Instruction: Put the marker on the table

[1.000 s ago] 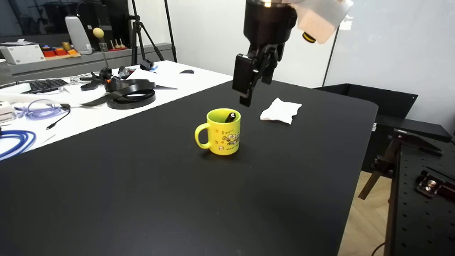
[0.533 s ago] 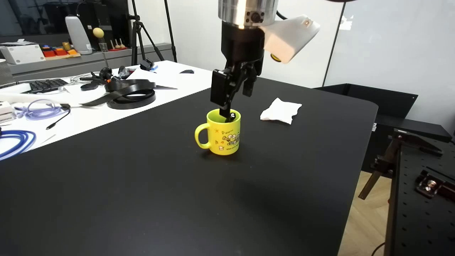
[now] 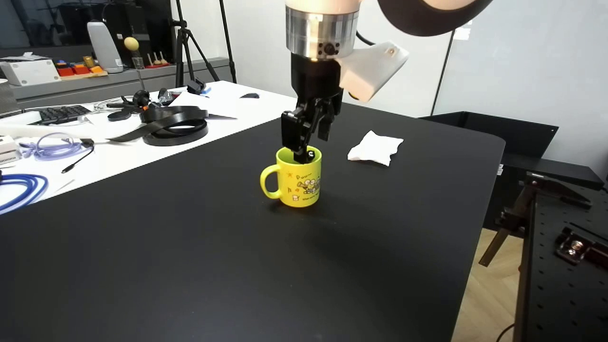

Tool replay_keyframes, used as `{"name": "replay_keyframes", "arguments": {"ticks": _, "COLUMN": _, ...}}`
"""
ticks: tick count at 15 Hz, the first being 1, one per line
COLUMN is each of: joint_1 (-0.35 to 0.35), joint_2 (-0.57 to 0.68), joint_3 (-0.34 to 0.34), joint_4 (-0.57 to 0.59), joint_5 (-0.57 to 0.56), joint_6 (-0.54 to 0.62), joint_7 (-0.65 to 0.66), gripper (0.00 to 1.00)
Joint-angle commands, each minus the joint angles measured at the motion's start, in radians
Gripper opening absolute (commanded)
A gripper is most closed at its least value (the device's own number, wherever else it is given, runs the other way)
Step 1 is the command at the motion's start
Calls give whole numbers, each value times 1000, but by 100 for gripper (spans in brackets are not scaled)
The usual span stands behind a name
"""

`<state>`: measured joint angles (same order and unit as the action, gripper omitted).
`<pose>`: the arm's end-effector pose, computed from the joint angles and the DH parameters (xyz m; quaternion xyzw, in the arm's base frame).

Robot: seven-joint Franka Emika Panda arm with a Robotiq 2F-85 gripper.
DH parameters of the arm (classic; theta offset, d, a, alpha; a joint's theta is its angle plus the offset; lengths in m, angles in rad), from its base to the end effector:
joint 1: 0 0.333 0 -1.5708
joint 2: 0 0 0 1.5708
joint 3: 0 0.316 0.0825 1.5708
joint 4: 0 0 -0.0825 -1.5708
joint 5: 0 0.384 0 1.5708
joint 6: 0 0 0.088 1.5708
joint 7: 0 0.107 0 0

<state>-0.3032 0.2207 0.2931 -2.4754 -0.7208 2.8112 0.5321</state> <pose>0.4801 0.0313 0.2176 0.9904 0.0576 0.0929 0.0844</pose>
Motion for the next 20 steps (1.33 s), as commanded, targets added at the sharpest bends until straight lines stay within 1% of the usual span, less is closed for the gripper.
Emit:
{"name": "replay_keyframes", "arguments": {"ticks": 1, "joint_1": 24, "joint_2": 45, "joint_3": -36, "joint_4": 48, "joint_5": -59, "joint_6": -8, "joint_7": 72, "gripper": 51}}
{"name": "replay_keyframes", "arguments": {"ticks": 3, "joint_1": 29, "joint_2": 55, "joint_3": -42, "joint_4": 55, "joint_5": -65, "joint_6": -5, "joint_7": 76, "gripper": 37}}
{"name": "replay_keyframes", "arguments": {"ticks": 5, "joint_1": 36, "joint_2": 61, "joint_3": -47, "joint_4": 61, "joint_5": -66, "joint_6": -2, "joint_7": 77, "gripper": 25}}
{"name": "replay_keyframes", "arguments": {"ticks": 6, "joint_1": 39, "joint_2": 61, "joint_3": -48, "joint_4": 61, "joint_5": -64, "joint_6": -2, "joint_7": 77, "gripper": 17}}
{"name": "replay_keyframes", "arguments": {"ticks": 8, "joint_1": 43, "joint_2": 57, "joint_3": -46, "joint_4": 57, "joint_5": -56, "joint_6": 0, "joint_7": 71, "gripper": 5}}
{"name": "replay_keyframes", "arguments": {"ticks": 9, "joint_1": 41, "joint_2": 50, "joint_3": -43, "joint_4": 52, "joint_5": -46, "joint_6": 1, "joint_7": 63, "gripper": 2}}
{"name": "replay_keyframes", "arguments": {"ticks": 10, "joint_1": 39, "joint_2": 45, "joint_3": -40, "joint_4": 49, "joint_5": -37, "joint_6": -3, "joint_7": 57, "gripper": 5}}
{"name": "replay_keyframes", "arguments": {"ticks": 16, "joint_1": -2, "joint_2": -43, "joint_3": -9, "joint_4": -2, "joint_5": 60, "joint_6": 11, "joint_7": -11, "gripper": 6}}
{"name": "replay_keyframes", "arguments": {"ticks": 20, "joint_1": -27, "joint_2": -176, "joint_3": 15, "joint_4": -56, "joint_5": 163, "joint_6": 21, "joint_7": -102, "gripper": 6}}
